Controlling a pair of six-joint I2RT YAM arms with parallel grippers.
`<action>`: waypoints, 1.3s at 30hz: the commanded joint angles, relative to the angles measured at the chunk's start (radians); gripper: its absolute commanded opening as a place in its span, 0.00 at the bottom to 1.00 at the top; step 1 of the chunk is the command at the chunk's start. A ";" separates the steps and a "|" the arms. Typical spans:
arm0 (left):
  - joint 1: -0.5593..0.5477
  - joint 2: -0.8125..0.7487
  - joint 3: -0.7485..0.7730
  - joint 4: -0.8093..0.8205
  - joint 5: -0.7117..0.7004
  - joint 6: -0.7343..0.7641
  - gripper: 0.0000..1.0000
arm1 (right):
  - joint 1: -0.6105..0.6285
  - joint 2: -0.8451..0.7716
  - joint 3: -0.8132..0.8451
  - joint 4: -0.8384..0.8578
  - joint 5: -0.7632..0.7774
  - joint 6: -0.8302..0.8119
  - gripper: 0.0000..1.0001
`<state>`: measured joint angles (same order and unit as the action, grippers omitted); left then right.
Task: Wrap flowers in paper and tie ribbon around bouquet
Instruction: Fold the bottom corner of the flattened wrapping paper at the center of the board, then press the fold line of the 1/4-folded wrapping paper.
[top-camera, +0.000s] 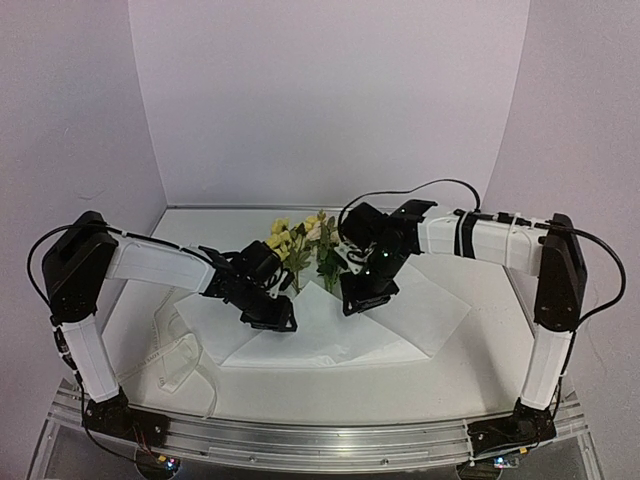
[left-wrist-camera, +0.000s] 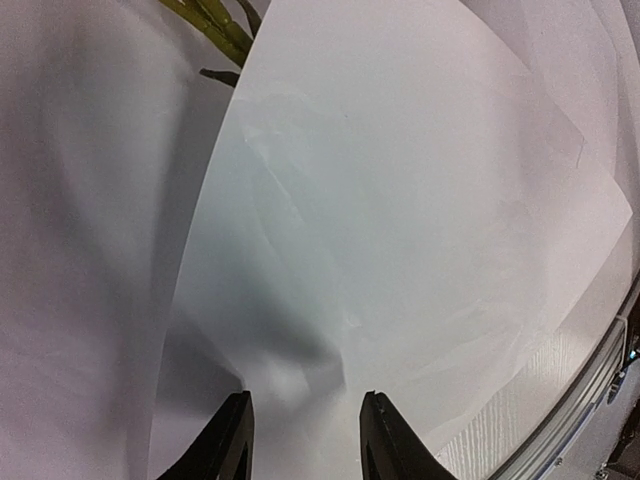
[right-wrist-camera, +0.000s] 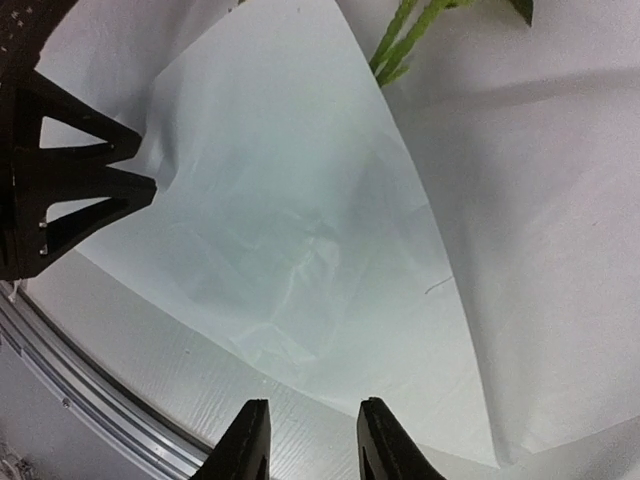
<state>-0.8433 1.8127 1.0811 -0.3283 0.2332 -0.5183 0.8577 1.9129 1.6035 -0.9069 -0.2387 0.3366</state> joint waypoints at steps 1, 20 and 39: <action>0.000 0.022 0.047 0.024 0.010 0.031 0.39 | 0.012 -0.065 -0.120 0.055 -0.078 0.163 0.28; -0.001 0.012 0.093 -0.018 0.009 0.060 0.41 | 0.041 -0.078 -0.399 0.290 0.153 0.275 0.24; -0.207 -0.196 -0.060 -0.132 0.012 0.002 0.37 | 0.043 -0.039 -0.379 0.280 0.265 0.355 0.23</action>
<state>-1.0310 1.6165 1.0485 -0.4396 0.2366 -0.4986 0.8978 1.8709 1.2007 -0.6235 -0.0243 0.6714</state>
